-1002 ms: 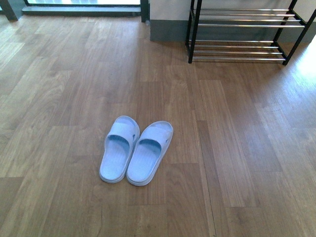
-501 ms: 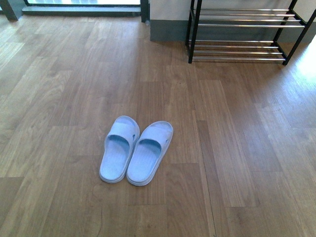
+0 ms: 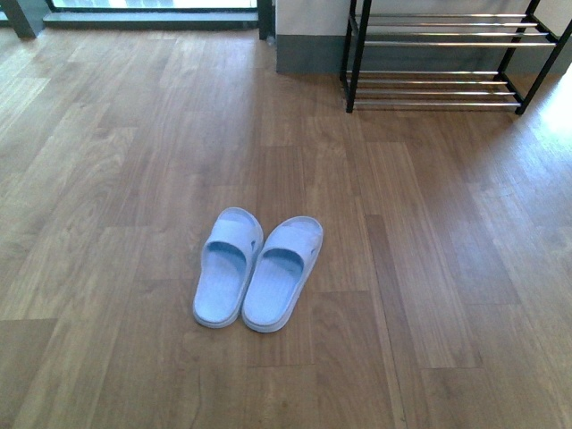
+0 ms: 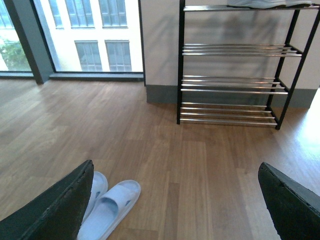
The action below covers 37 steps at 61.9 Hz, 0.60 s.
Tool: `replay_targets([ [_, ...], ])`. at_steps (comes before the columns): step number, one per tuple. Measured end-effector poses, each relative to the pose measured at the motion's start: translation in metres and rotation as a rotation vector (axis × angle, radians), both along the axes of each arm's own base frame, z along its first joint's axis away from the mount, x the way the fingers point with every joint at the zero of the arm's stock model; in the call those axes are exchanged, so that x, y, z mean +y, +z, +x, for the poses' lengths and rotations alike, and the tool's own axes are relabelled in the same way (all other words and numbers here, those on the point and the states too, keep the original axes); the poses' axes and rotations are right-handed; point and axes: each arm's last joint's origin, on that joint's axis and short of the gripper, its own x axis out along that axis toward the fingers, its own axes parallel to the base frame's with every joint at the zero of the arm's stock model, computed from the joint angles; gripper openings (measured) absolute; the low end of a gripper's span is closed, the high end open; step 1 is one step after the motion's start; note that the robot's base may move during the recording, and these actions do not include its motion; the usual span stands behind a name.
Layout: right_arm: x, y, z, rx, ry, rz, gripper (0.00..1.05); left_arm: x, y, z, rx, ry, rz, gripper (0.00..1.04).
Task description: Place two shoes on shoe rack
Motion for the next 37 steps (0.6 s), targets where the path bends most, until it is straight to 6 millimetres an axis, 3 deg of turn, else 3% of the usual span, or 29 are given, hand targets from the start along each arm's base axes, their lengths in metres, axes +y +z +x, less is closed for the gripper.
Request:
replay_targets([
  [37,0.0001,0.0000,0.0000,0.000,0.003,0.000,0.95,0.0000,0.0000,0.0000,0.000,0.002,0.000,0.95],
])
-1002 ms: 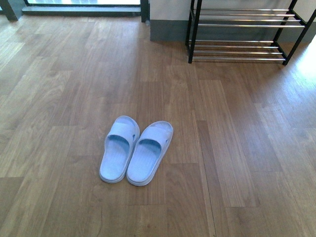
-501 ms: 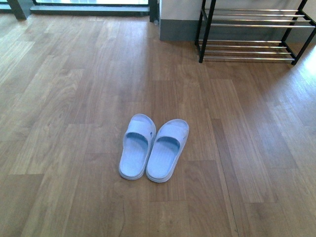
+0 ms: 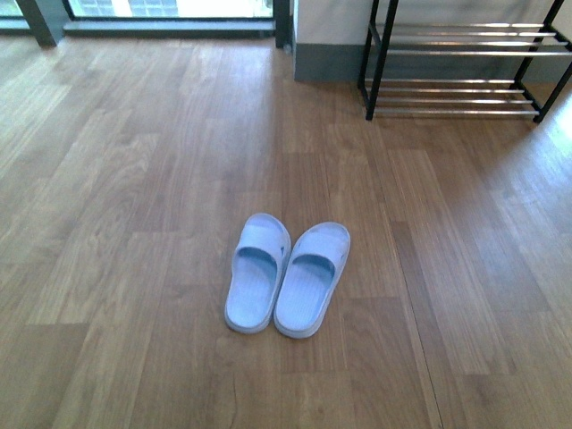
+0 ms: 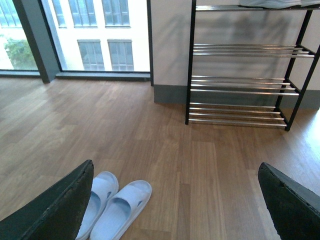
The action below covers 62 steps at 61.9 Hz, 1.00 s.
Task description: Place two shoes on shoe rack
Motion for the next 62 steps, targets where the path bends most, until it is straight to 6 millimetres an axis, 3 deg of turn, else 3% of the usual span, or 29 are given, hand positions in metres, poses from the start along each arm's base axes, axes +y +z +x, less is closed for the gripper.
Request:
replay_targets([
  [62,0.0000,0.0000,0.0000,0.000,0.000,0.000,0.95,0.0000,0.0000,0.0000,0.000,0.000,0.000,0.95],
])
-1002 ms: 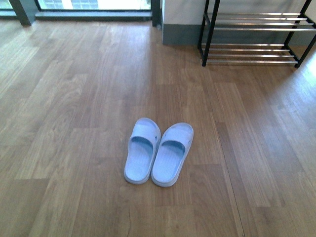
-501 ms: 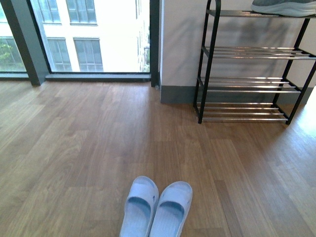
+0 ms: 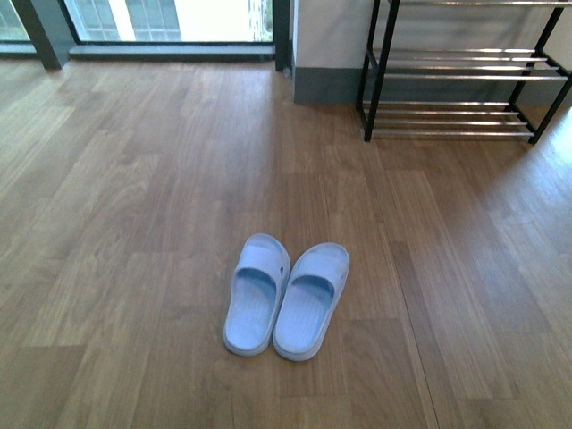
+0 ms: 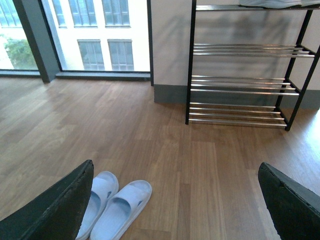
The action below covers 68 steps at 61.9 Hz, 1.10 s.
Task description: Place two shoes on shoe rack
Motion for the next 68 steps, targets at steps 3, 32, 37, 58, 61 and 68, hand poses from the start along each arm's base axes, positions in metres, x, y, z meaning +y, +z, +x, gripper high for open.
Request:
replay_targets([
  [3,0.0000,0.0000,0.0000,0.000,0.000,0.000,0.95,0.0000,0.0000,0.0000,0.000,0.000,0.000,0.95],
  [32,0.0000,0.0000,0.0000,0.000,0.000,0.000,0.95,0.0000,0.0000,0.0000,0.000,0.000,0.000,0.95],
  [37,0.0000,0.0000,0.0000,0.000,0.000,0.000,0.95,0.0000,0.0000,0.0000,0.000,0.000,0.000,0.95],
  [58,0.0000,0.0000,0.0000,0.000,0.000,0.000,0.95,0.0000,0.0000,0.0000,0.000,0.000,0.000,0.95],
  [61,0.0000,0.0000,0.0000,0.000,0.000,0.000,0.95,0.0000,0.0000,0.0000,0.000,0.000,0.000,0.95],
  [68,0.0000,0.0000,0.0000,0.000,0.000,0.000,0.95,0.0000,0.0000,0.0000,0.000,0.000,0.000,0.95],
])
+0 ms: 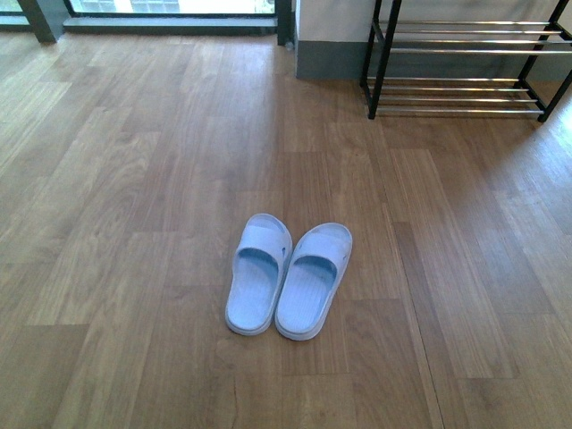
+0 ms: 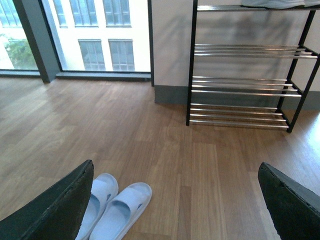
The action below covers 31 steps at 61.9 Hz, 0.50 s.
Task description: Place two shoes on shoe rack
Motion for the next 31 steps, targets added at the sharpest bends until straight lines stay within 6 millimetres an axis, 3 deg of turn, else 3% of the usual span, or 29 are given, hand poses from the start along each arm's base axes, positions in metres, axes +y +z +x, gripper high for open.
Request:
replay_targets([
  [31,0.0000,-0.0001,0.0001,0.001,0.000,0.000,0.95,0.0000,0.0000,0.0000,0.000,0.000,0.000,0.95],
])
